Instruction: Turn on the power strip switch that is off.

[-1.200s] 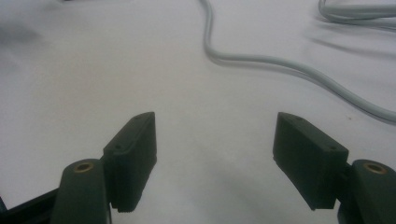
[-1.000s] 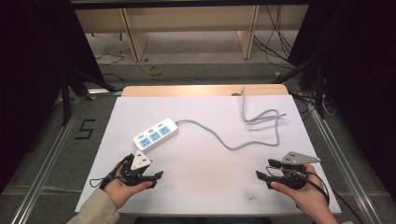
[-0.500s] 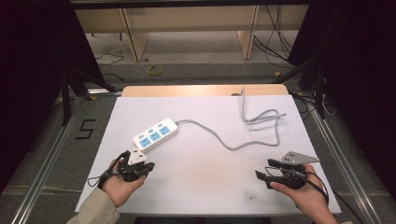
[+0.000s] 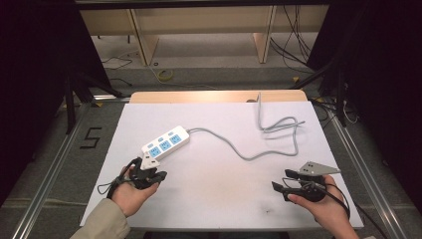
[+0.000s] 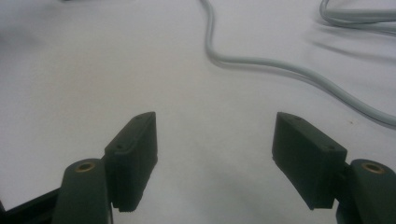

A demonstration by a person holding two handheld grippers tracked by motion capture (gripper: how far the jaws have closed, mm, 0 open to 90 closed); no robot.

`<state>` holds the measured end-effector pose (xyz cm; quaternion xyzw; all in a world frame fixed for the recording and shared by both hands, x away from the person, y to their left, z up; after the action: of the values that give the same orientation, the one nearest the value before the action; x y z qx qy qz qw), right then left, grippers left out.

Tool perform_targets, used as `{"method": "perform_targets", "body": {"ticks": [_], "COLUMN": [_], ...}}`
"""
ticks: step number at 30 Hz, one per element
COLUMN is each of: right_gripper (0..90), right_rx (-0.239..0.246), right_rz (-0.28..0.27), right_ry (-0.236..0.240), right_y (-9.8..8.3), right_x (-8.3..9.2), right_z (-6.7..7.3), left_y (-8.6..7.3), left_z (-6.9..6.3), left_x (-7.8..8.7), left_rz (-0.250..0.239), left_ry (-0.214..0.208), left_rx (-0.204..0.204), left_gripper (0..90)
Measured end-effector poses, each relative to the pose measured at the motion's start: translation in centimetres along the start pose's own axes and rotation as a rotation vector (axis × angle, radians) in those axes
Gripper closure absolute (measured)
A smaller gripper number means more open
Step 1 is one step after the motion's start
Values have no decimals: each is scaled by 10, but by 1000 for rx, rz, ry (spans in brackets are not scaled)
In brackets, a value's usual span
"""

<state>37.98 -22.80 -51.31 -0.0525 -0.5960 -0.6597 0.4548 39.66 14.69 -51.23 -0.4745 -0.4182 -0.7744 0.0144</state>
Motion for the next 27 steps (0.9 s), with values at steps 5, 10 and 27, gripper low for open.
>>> {"method": "perform_targets", "body": {"ticks": [5,10,27], "right_gripper": [314,312,311], "right_rx": [-3,-1,-3], "right_rz": [2,7,11], "right_ry": [1,1,-2], "right_y": [0,-1,-1], "right_x": [-1,-1,-2], "right_z": [0,0,0], "left_y": [1,1,3], "left_z": [4,11,23], "left_x": [-2,-4,-9], "left_rz": [3,18,39], "left_ry": [2,6,9], "left_rx": [12,19,48], "left_gripper": [897,898,898]}}
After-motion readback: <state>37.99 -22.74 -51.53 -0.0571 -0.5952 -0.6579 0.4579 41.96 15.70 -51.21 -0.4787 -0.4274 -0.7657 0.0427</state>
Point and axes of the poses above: each handheld gripper's, and its own axes: x roughly backward along the jaws, y roughly out of its top, z roughly to its left, the point moved 10 cm from there along -x, roughly forward along the jaws, and after that the axes turned 15 degrees about -x, right-handed, at the moved point
